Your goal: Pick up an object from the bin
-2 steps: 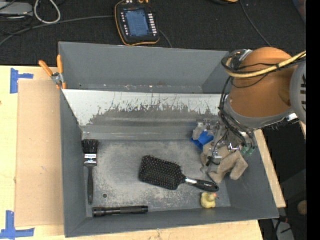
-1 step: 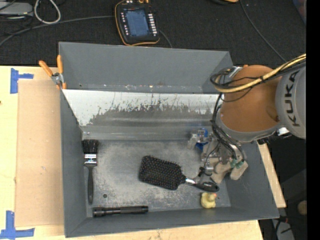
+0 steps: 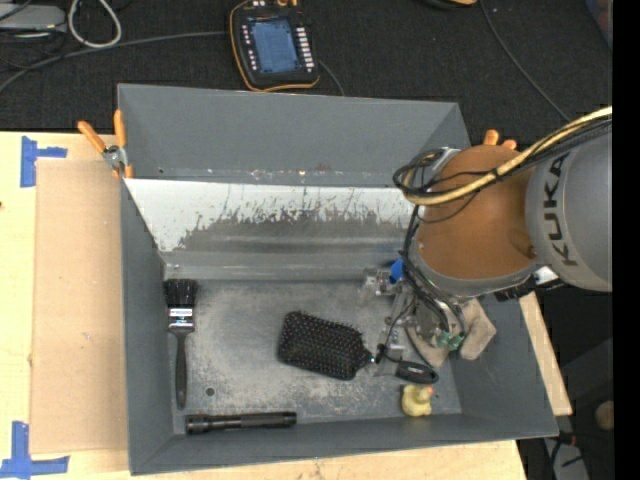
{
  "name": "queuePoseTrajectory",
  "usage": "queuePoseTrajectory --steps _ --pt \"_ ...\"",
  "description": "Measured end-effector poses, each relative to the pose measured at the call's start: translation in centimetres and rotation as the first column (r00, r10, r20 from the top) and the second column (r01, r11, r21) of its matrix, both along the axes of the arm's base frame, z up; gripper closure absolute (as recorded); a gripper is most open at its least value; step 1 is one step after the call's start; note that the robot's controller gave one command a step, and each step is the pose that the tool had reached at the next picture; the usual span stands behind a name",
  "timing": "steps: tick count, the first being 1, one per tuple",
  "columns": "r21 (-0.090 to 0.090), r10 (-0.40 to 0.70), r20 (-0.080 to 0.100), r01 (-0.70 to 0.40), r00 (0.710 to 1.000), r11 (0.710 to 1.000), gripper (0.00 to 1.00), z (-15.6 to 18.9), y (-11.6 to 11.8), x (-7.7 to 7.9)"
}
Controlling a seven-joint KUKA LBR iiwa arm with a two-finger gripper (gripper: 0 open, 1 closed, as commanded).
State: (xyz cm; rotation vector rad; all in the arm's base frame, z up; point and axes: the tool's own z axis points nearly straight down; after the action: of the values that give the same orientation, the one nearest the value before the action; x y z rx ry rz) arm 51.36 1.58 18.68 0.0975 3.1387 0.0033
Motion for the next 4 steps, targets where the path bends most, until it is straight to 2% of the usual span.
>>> queuePoseTrajectory --steps 1,2,3,4 --pt "-0.002 -0.069 -0.008 0.069 0.998 0.998 0.0 -4.6 1.4 0.7" --pt "0.001 -0.257 0.005 0.257 0.966 0.966 0.0 -1.5 1.7 0.8" --pt "-0.004 -0.173 -0.015 0.172 0.985 0.985 0.0 -9.5 -0.8 -0.1" --pt "0.003 -0.239 0.007 0.239 0.971 0.971 0.0 -7.7 3.3 -2.5"
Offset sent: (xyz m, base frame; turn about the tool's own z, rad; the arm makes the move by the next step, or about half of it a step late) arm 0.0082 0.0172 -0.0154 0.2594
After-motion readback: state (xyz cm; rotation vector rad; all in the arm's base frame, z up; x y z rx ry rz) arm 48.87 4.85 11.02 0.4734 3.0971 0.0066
